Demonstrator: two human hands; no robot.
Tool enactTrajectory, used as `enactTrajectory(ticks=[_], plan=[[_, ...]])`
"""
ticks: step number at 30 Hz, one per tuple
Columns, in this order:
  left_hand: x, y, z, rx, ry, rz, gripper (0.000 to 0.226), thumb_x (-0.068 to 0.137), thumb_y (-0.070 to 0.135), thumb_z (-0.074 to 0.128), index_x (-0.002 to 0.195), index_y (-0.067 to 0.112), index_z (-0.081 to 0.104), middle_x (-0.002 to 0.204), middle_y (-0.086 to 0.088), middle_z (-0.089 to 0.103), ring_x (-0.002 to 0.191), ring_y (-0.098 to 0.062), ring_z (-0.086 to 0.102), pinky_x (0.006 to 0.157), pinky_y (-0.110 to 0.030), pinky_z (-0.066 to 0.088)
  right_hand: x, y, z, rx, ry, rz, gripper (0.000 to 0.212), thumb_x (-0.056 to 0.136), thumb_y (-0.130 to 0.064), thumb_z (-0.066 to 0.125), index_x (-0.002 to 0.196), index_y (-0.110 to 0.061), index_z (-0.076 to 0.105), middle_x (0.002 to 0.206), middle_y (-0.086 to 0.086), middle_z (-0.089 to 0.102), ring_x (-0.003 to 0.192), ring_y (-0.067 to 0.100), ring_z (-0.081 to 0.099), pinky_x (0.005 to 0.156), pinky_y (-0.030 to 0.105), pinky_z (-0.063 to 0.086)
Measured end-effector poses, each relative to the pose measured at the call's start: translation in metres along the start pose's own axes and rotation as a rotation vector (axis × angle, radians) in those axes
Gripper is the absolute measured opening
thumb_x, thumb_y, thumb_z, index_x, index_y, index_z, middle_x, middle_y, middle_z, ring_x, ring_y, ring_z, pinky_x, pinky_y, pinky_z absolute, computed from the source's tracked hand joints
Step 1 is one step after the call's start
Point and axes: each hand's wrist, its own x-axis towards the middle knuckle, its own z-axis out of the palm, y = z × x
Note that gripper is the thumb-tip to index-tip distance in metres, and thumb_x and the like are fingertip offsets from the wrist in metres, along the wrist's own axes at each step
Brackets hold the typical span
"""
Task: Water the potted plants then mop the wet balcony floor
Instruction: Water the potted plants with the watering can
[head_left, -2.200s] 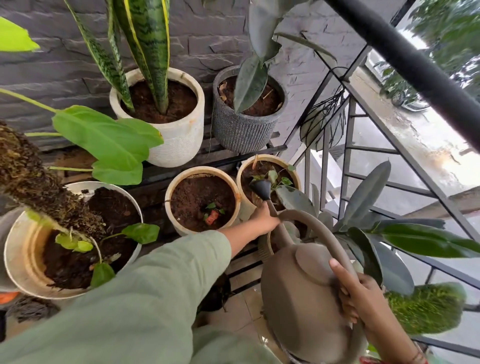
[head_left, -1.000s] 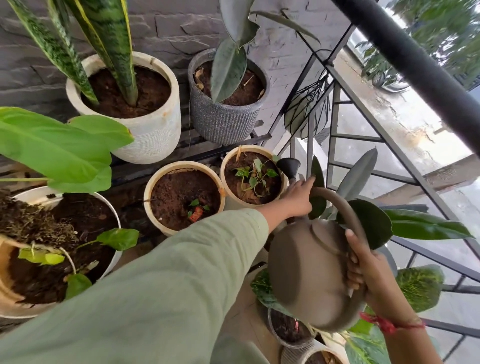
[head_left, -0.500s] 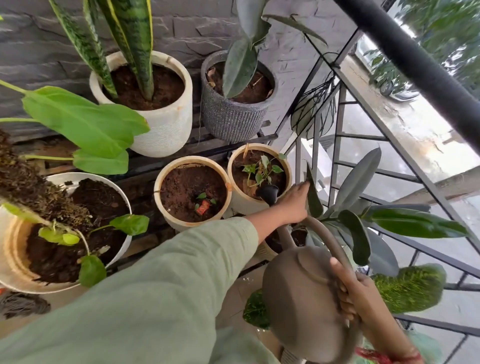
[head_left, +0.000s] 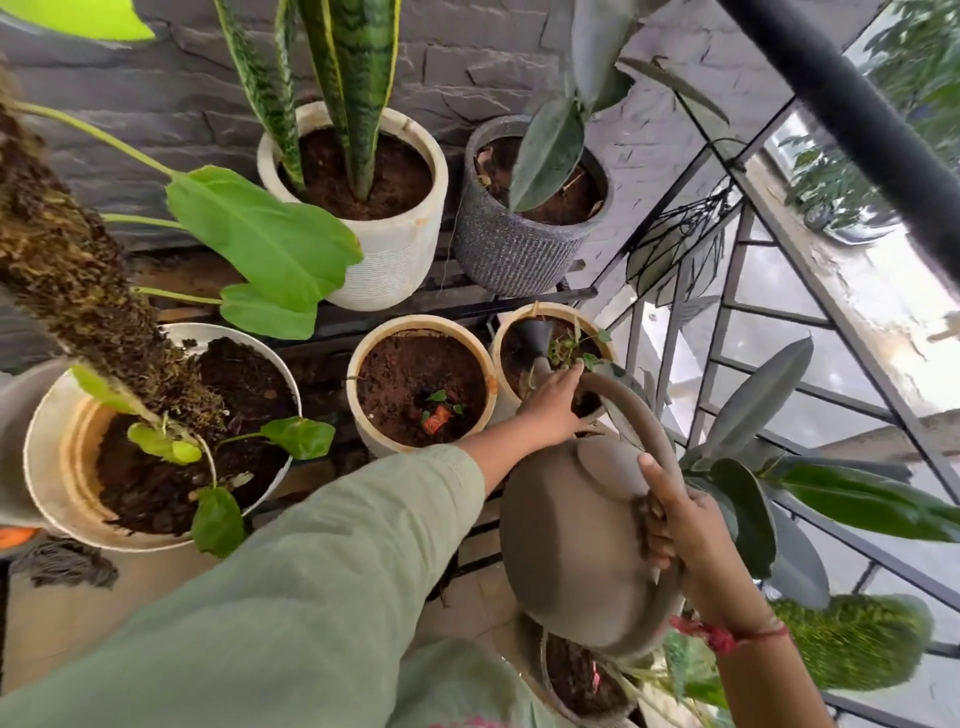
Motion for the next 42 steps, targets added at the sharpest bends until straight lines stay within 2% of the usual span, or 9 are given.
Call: enactTrajectory(ticks=[12, 17, 23, 25, 27, 29, 32, 37, 42], plan=[[0.011, -0.024, -0.009, -0.020, -0.053, -0.104, 0.074, 0.091, 0.002, 0.046, 0.153, 0.019, 0.008, 0.160, -0.004, 0.007, 0.148, -0.024, 0.008, 0.119, -0.036, 0.018, 0.019, -0.025, -0.002, 0.029, 0.085, -0.024, 0.052, 0.085, -0.045, 0.062, 0.051, -0.017, 0.034, 0.040, -0.002, 0.027, 0.034, 0.013, 0.023, 0.040, 0.021, 0.021], [0.012, -0.029, -0.010, -0.181, 0.043, -0.188, 0.059, 0.094, 0.007, 0.043, 0.149, 0.020, 0.026, 0.152, -0.007, 0.032, 0.134, -0.028, 0.039, 0.104, -0.035, 0.040, 0.006, -0.017, -0.011, -0.001, 0.068, -0.046, 0.048, 0.086, -0.035, 0.063, 0.052, -0.017, 0.036, 0.041, -0.002, 0.028, 0.033, 0.012, 0.023, 0.035, 0.020, 0.021], [0.000, -0.026, -0.014, -0.479, 0.116, -0.291, 0.038, 0.097, 0.031, 0.050, 0.130, 0.013, 0.051, 0.127, -0.003, 0.056, 0.116, -0.021, 0.052, 0.093, -0.028, 0.040, -0.024, -0.024, -0.019, -0.009, 0.054, -0.086, 0.041, 0.090, -0.024, 0.062, 0.057, -0.013, 0.040, 0.041, -0.001, 0.028, 0.030, 0.011, 0.023, 0.033, 0.018, 0.019], [-0.007, -0.023, -0.016, -0.489, 0.105, -0.278, 0.028, 0.098, 0.038, 0.045, 0.103, 0.015, 0.060, 0.104, -0.002, 0.061, 0.098, -0.018, 0.054, 0.081, -0.028, 0.038, -0.035, -0.027, -0.021, 0.001, 0.061, -0.116, 0.040, 0.089, -0.022, 0.062, 0.057, -0.013, 0.041, 0.040, -0.002, 0.028, 0.030, 0.011, 0.022, 0.033, 0.017, 0.019], [-0.016, -0.014, -0.019, -0.500, 0.085, -0.267, 0.036, 0.100, 0.043, 0.037, 0.073, 0.022, 0.048, 0.077, 0.003, 0.051, 0.075, -0.013, 0.049, 0.070, -0.029, 0.036, -0.043, -0.031, -0.021, 0.014, 0.068, -0.145, 0.038, 0.088, -0.020, 0.063, 0.057, -0.012, 0.042, 0.040, -0.002, 0.029, 0.031, 0.011, 0.022, 0.033, 0.016, 0.019], [-0.020, -0.004, -0.021, -0.551, 0.030, -0.243, 0.038, 0.099, 0.051, 0.032, 0.082, 0.023, 0.051, 0.085, 0.000, 0.054, 0.081, -0.014, 0.052, 0.078, -0.032, 0.038, -0.051, -0.038, -0.019, 0.035, 0.071, -0.167, 0.036, 0.088, -0.017, 0.063, 0.058, -0.012, 0.042, 0.041, -0.001, 0.029, 0.031, 0.011, 0.022, 0.033, 0.017, 0.019], [-0.021, 0.015, -0.028, -0.638, 0.004, -0.216, 0.053, 0.098, 0.053, 0.031, 0.135, 0.018, 0.045, 0.126, -0.010, 0.055, 0.119, -0.025, 0.053, 0.103, -0.039, 0.041, -0.060, -0.049, -0.017, 0.065, 0.062, -0.193, 0.040, 0.089, -0.016, 0.061, 0.055, -0.013, 0.040, 0.038, -0.002, 0.029, 0.030, 0.011, 0.022, 0.035, 0.017, 0.019], [-0.009, 0.037, -0.043, -0.629, 0.034, -0.110, 0.059, 0.089, 0.055, 0.042, 0.133, 0.016, 0.051, 0.123, -0.009, 0.061, 0.113, -0.028, 0.058, 0.103, -0.048, 0.043, -0.068, -0.066, -0.015, 0.132, 0.063, -0.239, 0.041, 0.089, -0.017, 0.061, 0.057, -0.016, 0.036, 0.043, 0.000, 0.024, 0.032, 0.011, 0.019, 0.037, 0.019, 0.017], [-0.006, 0.061, -0.075, -0.575, 0.010, -0.048, 0.044, 0.096, 0.036, 0.046, 0.137, 0.020, 0.042, 0.131, -0.008, 0.056, 0.117, -0.025, 0.055, 0.104, -0.044, 0.042, -0.065, -0.087, -0.015, 0.177, 0.084, -0.295, 0.040, 0.090, -0.015, 0.059, 0.057, -0.014, 0.037, 0.041, 0.000, 0.026, 0.031, 0.011, 0.020, 0.035, 0.018, 0.020]])
